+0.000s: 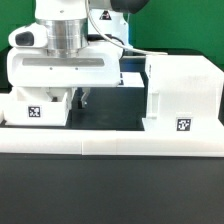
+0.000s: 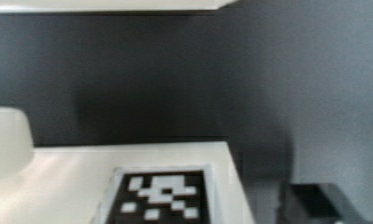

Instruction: Assemble drawer

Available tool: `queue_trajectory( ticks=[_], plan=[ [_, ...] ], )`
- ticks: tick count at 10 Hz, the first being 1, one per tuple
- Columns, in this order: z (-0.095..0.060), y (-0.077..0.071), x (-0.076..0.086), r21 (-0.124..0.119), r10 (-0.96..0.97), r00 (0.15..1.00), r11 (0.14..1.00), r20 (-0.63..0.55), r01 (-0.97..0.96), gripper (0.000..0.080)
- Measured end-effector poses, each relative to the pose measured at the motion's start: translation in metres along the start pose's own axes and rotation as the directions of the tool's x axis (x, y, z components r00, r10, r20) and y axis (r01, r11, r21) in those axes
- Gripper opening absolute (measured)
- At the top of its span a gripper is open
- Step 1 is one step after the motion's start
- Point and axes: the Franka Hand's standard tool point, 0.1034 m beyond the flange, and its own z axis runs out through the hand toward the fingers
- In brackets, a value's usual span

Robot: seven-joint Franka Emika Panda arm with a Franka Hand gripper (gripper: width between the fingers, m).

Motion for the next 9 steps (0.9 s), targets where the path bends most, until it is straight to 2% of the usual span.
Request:
queue_trajectory(
  ticks=[1, 2, 3, 4, 9],
  plan=[
    [0.0000, 0.0000, 0.0000, 0.000, 0.000, 1.000, 1.000, 0.000, 0.000, 0.0251],
    [0.0000, 0.0000, 0.0000, 0.000, 0.000, 1.000, 1.000, 0.000, 0.000, 0.0115],
    [0.0000, 0.0001, 0.0000, 0.000, 0.000, 1.000, 1.000, 0.000, 0.000, 0.0115],
    [0.0000, 0.0002, 0.0000, 0.000, 0.001, 1.000, 1.000, 0.000, -0.001, 0.0041],
    [0.0000, 0.0002, 0.0000, 0.000, 0.001, 1.000, 1.000, 0.000, -0.001, 0.0041]
  ],
)
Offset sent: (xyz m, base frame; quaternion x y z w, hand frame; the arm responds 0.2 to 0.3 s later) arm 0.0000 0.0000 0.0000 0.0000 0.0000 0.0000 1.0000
